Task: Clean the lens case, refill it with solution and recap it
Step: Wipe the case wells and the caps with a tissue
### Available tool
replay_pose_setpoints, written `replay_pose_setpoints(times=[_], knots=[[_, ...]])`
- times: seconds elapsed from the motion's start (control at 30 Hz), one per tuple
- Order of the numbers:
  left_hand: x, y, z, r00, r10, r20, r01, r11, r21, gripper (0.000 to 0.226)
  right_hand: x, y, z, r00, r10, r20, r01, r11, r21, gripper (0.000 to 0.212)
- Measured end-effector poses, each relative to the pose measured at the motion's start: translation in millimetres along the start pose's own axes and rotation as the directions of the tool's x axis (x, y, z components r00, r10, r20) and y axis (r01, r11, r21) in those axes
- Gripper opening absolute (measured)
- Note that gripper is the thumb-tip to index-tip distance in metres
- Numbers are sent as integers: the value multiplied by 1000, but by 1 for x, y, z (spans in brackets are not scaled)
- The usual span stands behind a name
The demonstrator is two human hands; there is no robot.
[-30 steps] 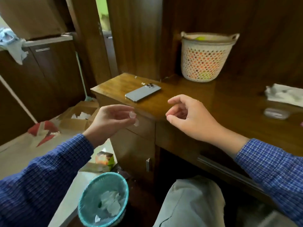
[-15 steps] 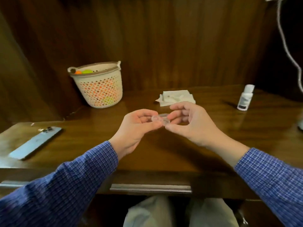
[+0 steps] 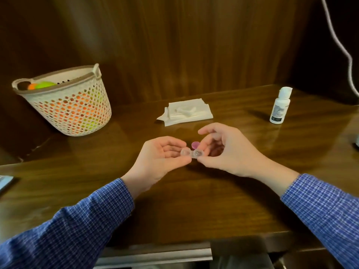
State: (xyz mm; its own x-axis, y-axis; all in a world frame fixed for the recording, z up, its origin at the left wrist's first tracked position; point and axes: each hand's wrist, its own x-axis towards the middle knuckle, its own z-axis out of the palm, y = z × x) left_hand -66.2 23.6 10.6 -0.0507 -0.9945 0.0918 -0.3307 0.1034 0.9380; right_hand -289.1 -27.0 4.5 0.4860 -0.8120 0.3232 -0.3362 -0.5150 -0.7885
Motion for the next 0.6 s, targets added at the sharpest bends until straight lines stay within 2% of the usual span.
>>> replay_pose_setpoints(times=[0.13, 0.23, 0.5, 0.6], knots=[[6, -10, -10, 988, 135, 78, -150, 959, 238, 51, 7, 7, 2, 996, -12, 94, 21, 995, -100, 56], [8, -17, -12, 974, 179, 138, -218, 908, 358, 59, 10, 9, 8, 988, 9, 155, 18, 984, -176, 58], [8, -25, -17, 957, 215, 193, -278, 870, 407, 67, 14, 3, 11, 963, 75, 260, -1, 962, -272, 56], [8, -25, -20, 954, 207, 215, -283, 858, 428, 69, 25, -8, -4, 971, 28, 236, 37, 963, -267, 40]])
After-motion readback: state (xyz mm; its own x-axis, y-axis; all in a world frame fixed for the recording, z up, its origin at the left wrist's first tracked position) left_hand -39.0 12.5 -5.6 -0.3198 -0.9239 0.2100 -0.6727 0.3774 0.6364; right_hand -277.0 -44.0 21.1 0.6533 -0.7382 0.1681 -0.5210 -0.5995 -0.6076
